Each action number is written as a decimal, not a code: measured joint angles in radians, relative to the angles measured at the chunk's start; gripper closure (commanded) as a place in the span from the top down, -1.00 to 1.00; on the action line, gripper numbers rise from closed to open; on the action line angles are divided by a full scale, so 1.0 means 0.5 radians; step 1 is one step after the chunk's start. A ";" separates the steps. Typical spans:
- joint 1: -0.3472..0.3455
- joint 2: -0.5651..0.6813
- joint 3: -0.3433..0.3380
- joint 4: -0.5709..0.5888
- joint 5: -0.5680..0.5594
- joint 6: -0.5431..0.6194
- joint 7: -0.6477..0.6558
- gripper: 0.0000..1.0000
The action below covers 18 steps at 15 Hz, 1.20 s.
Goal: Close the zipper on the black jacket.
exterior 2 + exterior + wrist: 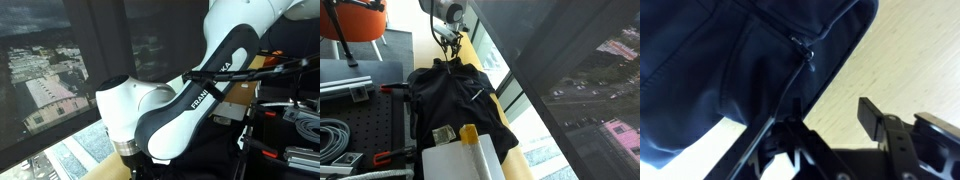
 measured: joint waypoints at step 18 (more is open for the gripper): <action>-0.682 -1.618 -0.120 -1.670 0.169 -0.016 0.118 1.00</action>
